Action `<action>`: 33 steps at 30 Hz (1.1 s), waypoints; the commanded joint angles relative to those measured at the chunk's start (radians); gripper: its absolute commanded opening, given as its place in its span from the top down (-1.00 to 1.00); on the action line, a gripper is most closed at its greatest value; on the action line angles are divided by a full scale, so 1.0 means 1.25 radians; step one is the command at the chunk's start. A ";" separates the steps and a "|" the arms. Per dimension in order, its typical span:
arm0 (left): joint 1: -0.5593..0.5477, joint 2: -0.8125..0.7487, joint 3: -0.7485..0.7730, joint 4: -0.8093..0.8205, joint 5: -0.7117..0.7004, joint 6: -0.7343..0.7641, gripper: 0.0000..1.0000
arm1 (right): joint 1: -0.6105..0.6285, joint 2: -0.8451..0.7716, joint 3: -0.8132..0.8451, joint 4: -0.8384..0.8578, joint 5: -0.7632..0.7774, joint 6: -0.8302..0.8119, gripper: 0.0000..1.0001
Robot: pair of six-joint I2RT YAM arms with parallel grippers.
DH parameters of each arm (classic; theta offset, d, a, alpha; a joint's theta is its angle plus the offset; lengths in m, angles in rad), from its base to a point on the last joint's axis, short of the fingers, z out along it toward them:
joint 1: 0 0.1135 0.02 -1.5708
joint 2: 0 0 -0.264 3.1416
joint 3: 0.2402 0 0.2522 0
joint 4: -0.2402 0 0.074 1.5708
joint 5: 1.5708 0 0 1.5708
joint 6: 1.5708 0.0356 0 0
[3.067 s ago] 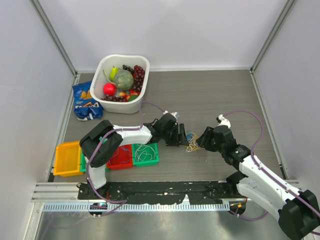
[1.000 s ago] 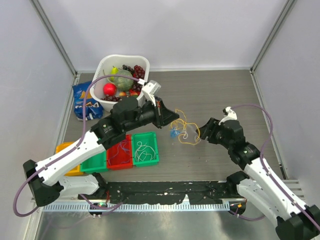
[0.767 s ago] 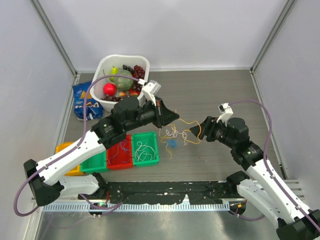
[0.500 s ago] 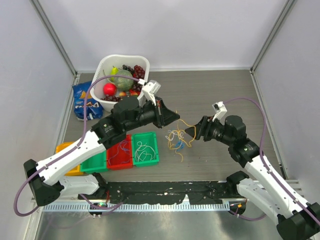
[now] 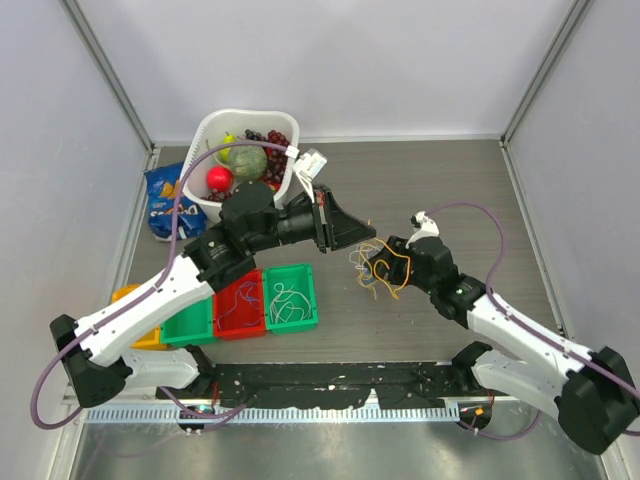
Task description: Untangle the cables
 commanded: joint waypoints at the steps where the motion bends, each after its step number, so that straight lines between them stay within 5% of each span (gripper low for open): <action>1: -0.002 -0.036 0.089 0.110 0.154 -0.039 1.00 | -0.014 0.110 0.007 -0.034 0.247 0.078 -0.12; 5: -0.002 -0.073 0.178 0.062 0.216 0.001 1.00 | -0.075 0.187 -0.002 -0.031 0.224 0.121 0.27; 6: -0.002 -0.085 0.215 0.005 0.205 0.040 1.00 | -0.108 0.192 -0.013 -0.031 0.206 0.124 0.30; 8: -0.002 -0.108 0.288 -0.090 0.157 0.121 1.00 | -0.148 0.180 -0.030 -0.021 0.186 0.124 0.76; 10: -0.002 -0.123 0.339 -0.173 0.088 0.176 1.00 | -0.181 0.160 -0.036 -0.050 0.205 0.122 0.91; 14: -0.002 -0.112 0.457 -0.283 -0.051 0.248 1.00 | -0.239 0.143 -0.020 -0.113 0.243 0.100 0.81; 19: -0.001 -0.084 0.568 -0.307 -0.088 0.293 1.00 | -0.293 0.166 0.014 -0.173 0.291 0.060 0.03; 33: -0.002 -0.019 0.889 -0.411 -0.179 0.369 1.00 | -0.427 0.190 0.023 -0.175 0.263 0.052 -0.11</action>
